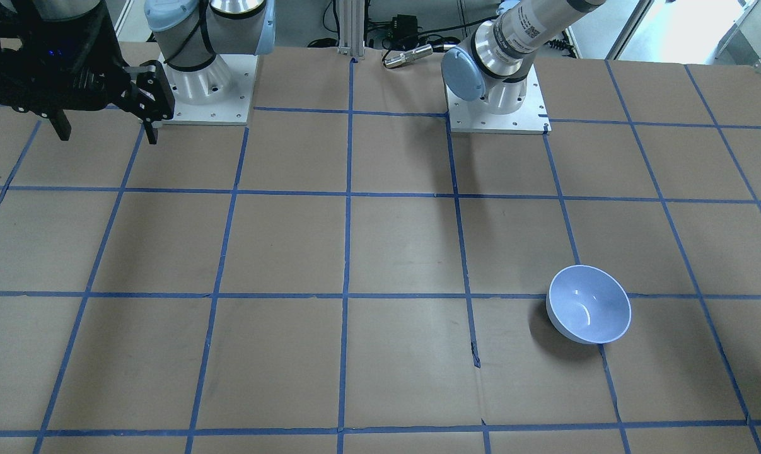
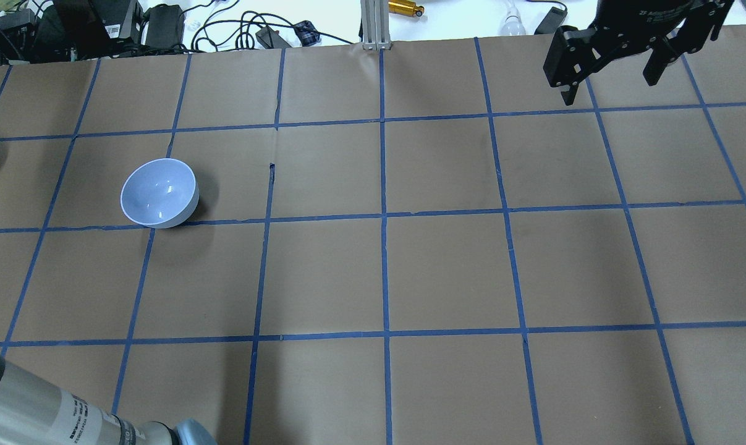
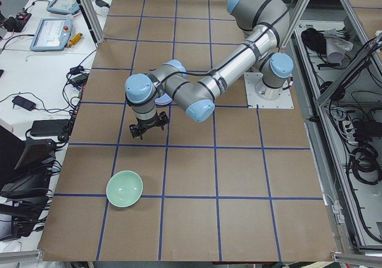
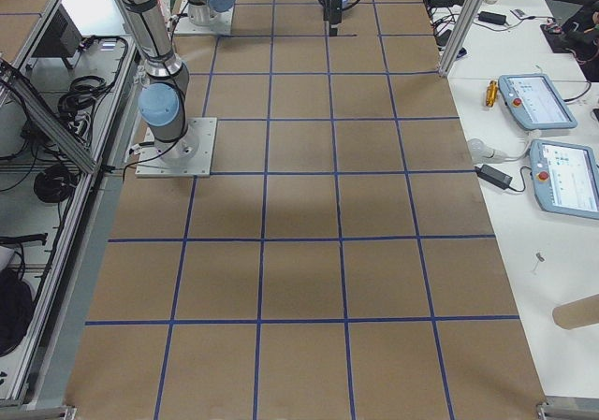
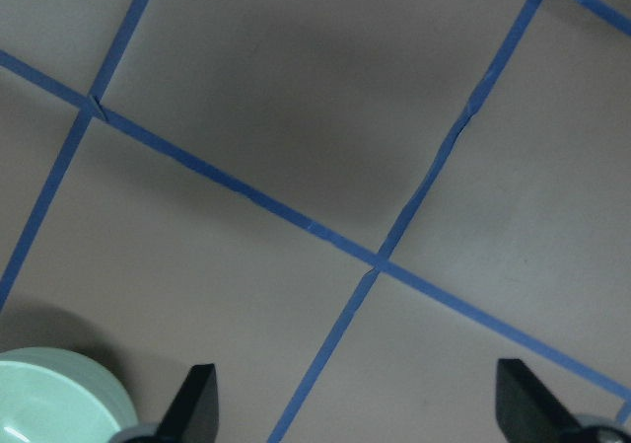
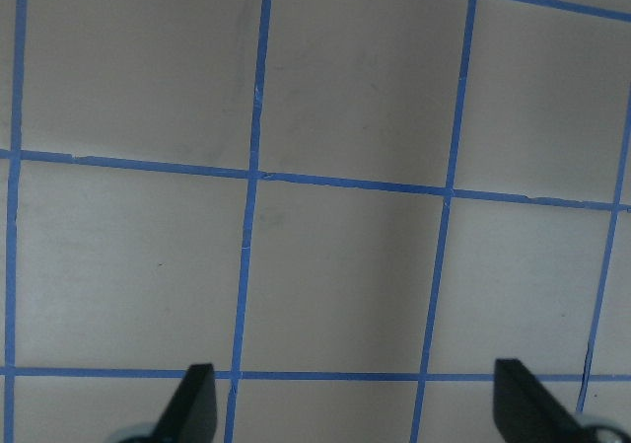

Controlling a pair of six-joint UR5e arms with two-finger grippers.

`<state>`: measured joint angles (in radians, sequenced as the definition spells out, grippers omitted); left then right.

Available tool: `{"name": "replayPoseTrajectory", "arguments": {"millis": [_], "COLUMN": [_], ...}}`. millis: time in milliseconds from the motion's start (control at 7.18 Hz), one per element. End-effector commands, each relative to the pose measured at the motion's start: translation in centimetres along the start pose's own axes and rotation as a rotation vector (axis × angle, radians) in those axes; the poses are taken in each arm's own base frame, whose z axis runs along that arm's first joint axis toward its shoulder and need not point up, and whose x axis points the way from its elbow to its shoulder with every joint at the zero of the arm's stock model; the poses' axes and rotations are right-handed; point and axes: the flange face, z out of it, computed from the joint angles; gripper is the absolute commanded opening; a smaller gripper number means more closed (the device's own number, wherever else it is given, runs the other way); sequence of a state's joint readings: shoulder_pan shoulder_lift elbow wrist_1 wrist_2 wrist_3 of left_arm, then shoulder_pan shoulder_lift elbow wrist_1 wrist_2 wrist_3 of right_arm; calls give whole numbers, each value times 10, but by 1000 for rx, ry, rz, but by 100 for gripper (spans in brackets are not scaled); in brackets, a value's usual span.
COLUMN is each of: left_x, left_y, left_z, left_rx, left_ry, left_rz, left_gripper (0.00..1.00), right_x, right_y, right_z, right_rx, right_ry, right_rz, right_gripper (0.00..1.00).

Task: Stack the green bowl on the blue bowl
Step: 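Lower the left gripper onto the pale green bowl rim and grasp it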

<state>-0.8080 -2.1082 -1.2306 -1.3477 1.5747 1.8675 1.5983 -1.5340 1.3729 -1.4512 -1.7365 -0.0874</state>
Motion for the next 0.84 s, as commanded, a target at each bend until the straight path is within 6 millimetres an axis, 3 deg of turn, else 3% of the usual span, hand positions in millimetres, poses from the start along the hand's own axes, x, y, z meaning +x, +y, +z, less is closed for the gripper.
{"name": "replayPoseTrajectory", "arguments": {"millis": [0, 279, 697], "left_x": [-34, -54, -87], "left_y": [38, 73, 86], "left_z": [25, 50, 72], "left_rx": [-10, -15, -32], "left_ry": [-14, -10, -51], "left_rz": [33, 29, 90], "left_gripper": [100, 100, 100], "right_x": [0, 0, 0], "right_y": [0, 0, 0], "right_z": [0, 0, 0], "right_rx": [0, 0, 0], "right_ry": [0, 0, 0], "right_rz": [0, 0, 0], "right_gripper": [100, 100, 100]}}
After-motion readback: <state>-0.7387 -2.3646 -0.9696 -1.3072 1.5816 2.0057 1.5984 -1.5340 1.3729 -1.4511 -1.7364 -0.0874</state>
